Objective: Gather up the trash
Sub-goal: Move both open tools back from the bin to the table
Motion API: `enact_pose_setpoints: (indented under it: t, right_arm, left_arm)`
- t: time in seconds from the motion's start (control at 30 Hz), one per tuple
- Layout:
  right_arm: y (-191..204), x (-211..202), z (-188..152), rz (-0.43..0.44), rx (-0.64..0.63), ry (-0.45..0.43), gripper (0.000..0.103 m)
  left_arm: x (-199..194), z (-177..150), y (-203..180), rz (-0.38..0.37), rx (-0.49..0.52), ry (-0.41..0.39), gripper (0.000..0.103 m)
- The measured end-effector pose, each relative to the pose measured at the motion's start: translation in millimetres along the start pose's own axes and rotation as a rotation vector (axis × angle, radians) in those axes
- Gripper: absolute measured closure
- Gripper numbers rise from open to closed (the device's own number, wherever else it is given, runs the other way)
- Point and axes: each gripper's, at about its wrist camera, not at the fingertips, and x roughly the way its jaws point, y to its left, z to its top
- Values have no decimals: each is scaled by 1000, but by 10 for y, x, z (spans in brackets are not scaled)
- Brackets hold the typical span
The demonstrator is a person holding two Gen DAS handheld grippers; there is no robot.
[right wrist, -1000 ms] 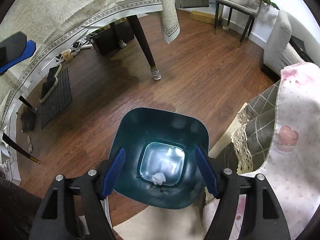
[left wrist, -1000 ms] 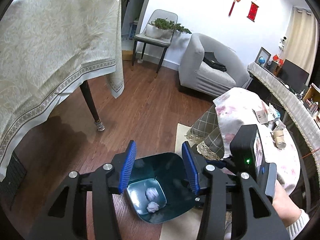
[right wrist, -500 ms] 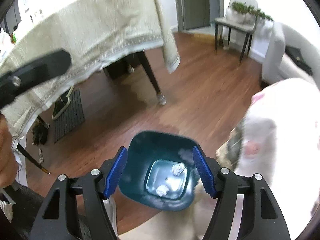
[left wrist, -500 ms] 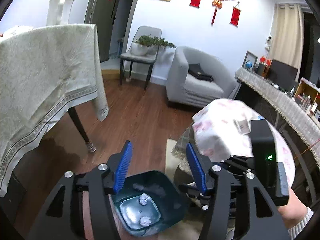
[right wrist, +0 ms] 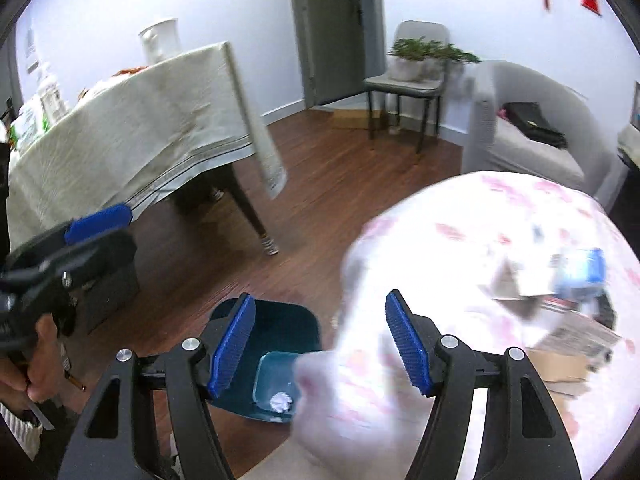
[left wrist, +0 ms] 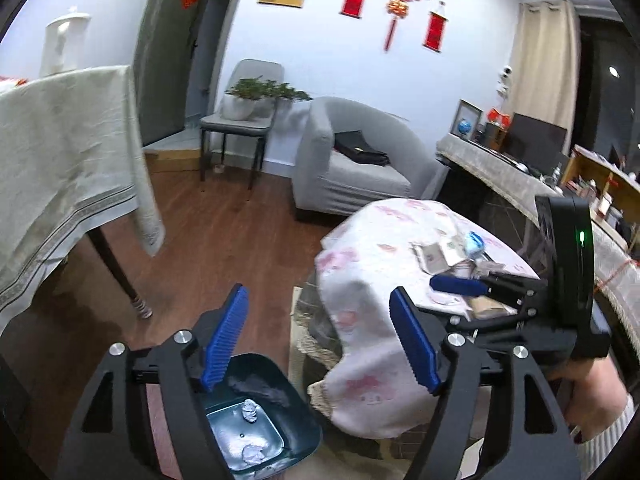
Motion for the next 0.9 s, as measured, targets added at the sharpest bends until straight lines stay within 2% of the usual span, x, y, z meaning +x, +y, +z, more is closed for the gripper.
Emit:
enact_pose_setpoints:
  t: [0.6,0.9]
  right_arm:
    - [-1260,-760,-404,-161,164,-65,30]
    - [-1765,-998,-666,-212,244,-68,22]
  left_arm:
    - [783,-254,-1109,-120,129,97,19]
    - [1126,-457,-1697,-174,201,164,13]
